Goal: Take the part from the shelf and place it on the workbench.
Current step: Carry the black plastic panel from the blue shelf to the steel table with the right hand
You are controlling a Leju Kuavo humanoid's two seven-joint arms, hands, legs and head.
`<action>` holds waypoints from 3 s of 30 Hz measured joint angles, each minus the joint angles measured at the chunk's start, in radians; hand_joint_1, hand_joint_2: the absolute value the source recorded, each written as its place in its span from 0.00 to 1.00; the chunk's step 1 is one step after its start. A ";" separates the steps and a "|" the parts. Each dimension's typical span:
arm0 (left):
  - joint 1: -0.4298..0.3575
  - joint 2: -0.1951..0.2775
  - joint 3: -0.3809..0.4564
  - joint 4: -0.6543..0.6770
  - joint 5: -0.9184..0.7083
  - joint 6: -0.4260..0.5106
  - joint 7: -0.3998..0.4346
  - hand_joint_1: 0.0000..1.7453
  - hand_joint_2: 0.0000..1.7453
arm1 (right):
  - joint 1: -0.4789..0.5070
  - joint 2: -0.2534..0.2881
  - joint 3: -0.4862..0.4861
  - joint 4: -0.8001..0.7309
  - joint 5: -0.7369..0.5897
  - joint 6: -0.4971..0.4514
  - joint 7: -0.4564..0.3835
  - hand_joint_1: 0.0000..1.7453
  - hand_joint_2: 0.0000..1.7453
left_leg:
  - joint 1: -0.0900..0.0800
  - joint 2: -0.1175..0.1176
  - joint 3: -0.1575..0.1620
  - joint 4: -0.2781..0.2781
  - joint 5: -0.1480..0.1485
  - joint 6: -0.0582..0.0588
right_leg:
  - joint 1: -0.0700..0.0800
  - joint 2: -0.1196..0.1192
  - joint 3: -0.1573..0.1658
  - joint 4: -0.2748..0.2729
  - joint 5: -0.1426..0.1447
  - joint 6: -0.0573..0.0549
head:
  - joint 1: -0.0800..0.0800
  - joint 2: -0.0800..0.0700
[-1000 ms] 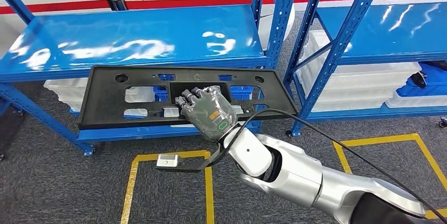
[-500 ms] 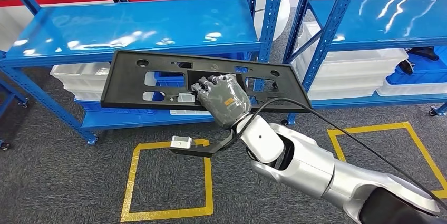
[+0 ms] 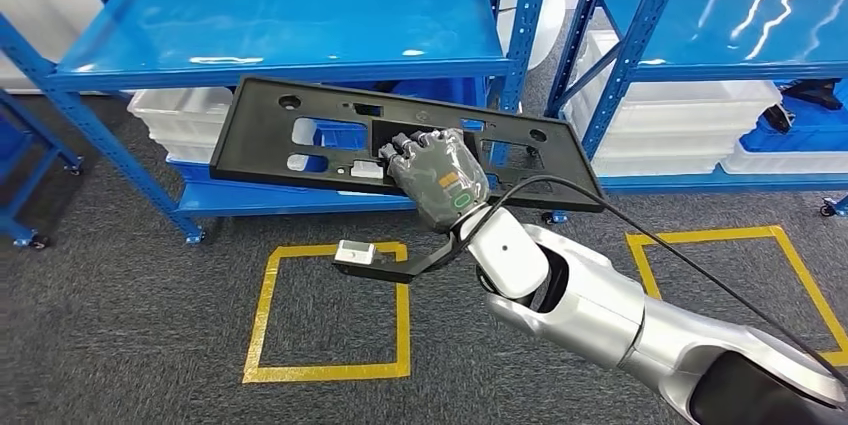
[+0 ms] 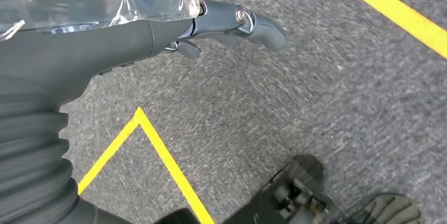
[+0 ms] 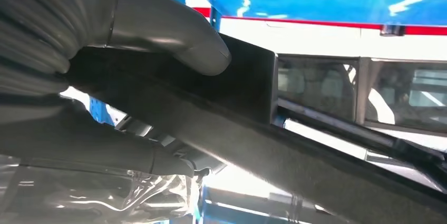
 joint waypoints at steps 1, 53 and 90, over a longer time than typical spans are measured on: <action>0.002 0.000 0.001 0.000 0.001 0.000 0.001 0.00 1.00 | -0.001 -0.001 0.000 0.000 0.000 0.000 0.000 1.00 1.00 | 0.000 -0.007 -0.005 -0.002 0.008 0.009 | -0.003 0.001 -0.004 0.005 -0.003 0.006 | 0.000 0.000; 0.024 0.000 0.030 -0.001 -0.018 0.004 0.012 0.00 1.00 | 0.012 -0.004 -0.002 -0.015 0.019 -0.006 -0.003 1.00 1.00 | 0.009 -0.050 -0.273 0.339 -0.039 -0.028 | -0.010 0.020 0.065 0.020 -0.089 -0.028 | 0.001 0.000; 0.019 -0.005 0.056 -0.001 -0.009 0.010 0.015 0.00 1.00 | 0.001 -0.055 -0.021 -0.080 0.015 0.015 -0.019 1.00 1.00 | -0.012 0.022 -0.123 0.046 0.068 0.004 | -0.002 -0.042 0.063 0.036 -0.110 -0.006 | -0.001 0.000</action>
